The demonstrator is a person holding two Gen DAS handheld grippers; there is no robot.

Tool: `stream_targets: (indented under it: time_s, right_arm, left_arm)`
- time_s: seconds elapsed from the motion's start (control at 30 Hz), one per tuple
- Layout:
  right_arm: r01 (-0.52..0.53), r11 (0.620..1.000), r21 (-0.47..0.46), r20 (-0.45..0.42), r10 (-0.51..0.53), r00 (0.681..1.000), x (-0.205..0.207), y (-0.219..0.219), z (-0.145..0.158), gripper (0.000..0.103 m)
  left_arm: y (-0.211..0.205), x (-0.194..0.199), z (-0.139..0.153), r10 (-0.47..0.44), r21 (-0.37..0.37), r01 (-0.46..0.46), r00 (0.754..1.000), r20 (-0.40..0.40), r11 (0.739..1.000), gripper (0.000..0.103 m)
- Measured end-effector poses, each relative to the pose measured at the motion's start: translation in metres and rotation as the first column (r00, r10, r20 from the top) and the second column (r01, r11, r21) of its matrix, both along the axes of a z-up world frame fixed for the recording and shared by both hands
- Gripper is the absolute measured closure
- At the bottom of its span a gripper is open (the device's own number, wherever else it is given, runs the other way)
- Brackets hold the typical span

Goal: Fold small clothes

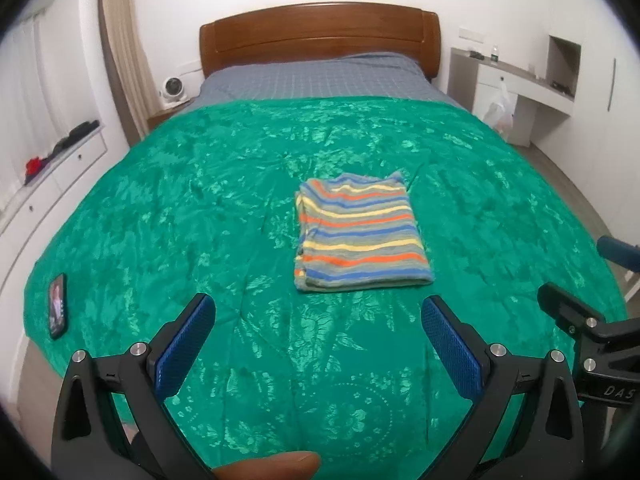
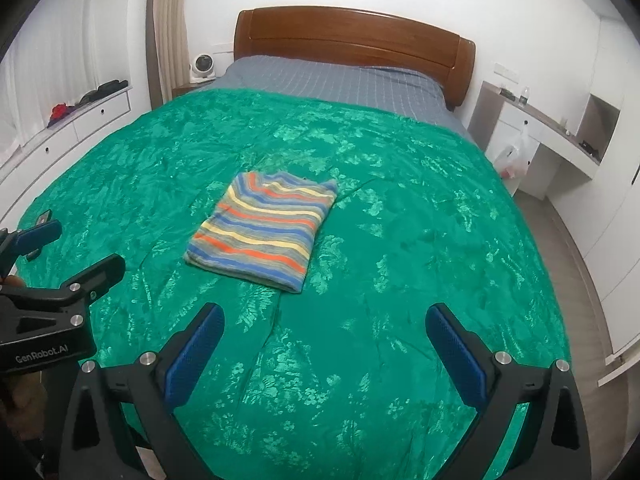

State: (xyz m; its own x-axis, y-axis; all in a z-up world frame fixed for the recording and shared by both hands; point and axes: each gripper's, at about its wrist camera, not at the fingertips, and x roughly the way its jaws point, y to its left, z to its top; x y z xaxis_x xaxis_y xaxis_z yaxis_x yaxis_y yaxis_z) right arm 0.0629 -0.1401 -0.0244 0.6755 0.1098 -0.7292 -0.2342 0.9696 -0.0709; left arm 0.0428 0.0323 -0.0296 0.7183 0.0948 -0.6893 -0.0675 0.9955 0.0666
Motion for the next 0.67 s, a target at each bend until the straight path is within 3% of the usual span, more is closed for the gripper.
stream_targets:
  time_s: [0.37, 0.67]
  right_arm:
    - [0.022, 1.0, -0.008, -0.004, -0.022, 1.0, -0.0028, -0.0036, 0.0044, 0.003]
    - [0.029, 1.0, -0.008, -0.001, -0.029, 1.0, -0.0039, -0.0046, 0.0063, 0.003]
  left_arm:
    - [0.0047, 0.0028, -0.0029, 0.025, -0.014, -0.025, 0.999, -0.032, 1.0, 0.0]
    - [0.0025, -0.0031, 0.0004, 0.031, -0.011, -0.031, 0.999, -0.008, 0.999, 0.0]
